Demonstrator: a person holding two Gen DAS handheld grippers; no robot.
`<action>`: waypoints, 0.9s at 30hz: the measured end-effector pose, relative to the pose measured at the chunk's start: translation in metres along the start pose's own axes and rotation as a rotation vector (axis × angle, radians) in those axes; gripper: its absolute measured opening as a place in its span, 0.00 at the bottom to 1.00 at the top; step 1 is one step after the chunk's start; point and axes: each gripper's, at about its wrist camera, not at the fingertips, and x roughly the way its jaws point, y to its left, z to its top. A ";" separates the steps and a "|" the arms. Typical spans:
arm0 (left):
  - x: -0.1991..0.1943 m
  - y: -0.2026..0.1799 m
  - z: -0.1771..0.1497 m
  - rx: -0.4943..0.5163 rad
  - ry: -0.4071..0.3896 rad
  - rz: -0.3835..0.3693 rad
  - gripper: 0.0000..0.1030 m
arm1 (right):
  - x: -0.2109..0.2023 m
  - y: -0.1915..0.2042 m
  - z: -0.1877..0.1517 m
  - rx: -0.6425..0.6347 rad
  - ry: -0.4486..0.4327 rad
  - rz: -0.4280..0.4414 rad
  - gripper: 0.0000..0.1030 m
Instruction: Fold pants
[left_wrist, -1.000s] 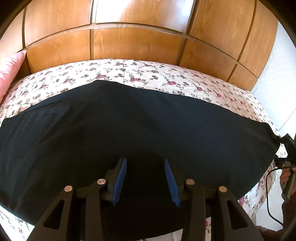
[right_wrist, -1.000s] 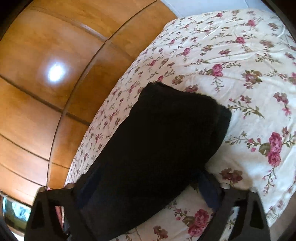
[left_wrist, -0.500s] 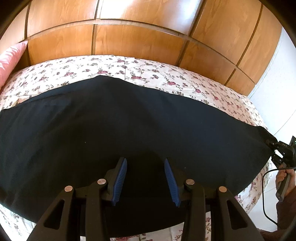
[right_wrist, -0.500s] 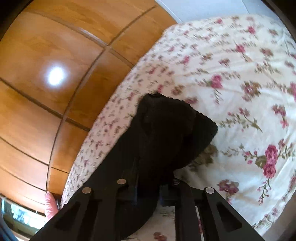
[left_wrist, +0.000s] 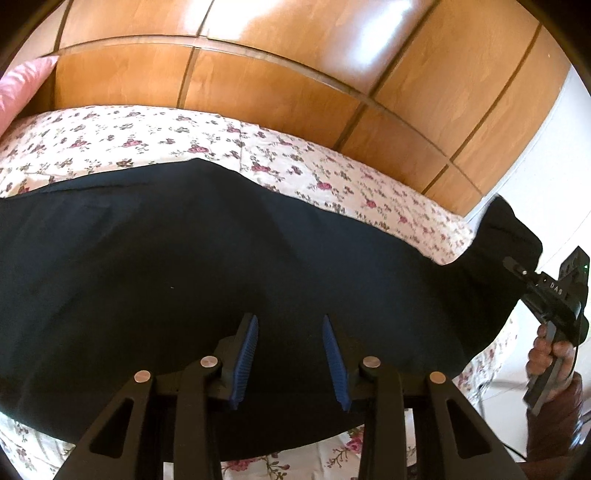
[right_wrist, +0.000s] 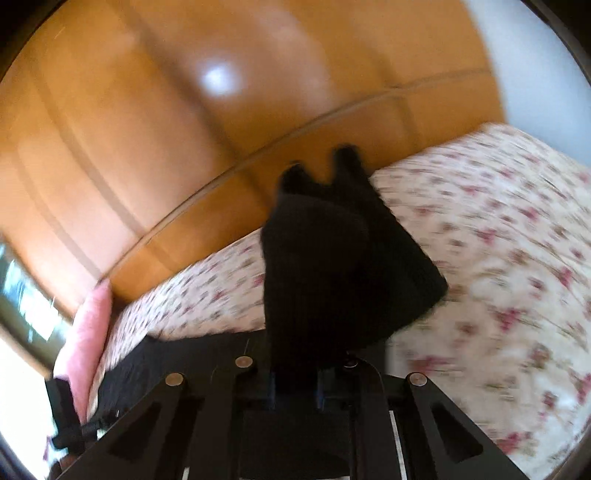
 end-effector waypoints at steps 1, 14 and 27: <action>-0.002 0.003 0.001 -0.013 -0.003 -0.010 0.35 | 0.006 0.014 -0.001 -0.031 0.016 0.013 0.14; -0.021 0.042 0.004 -0.153 -0.001 -0.104 0.37 | 0.110 0.189 -0.102 -0.510 0.322 0.112 0.14; 0.009 0.055 0.018 -0.378 0.138 -0.358 0.64 | 0.067 0.180 -0.120 -0.529 0.313 0.278 0.70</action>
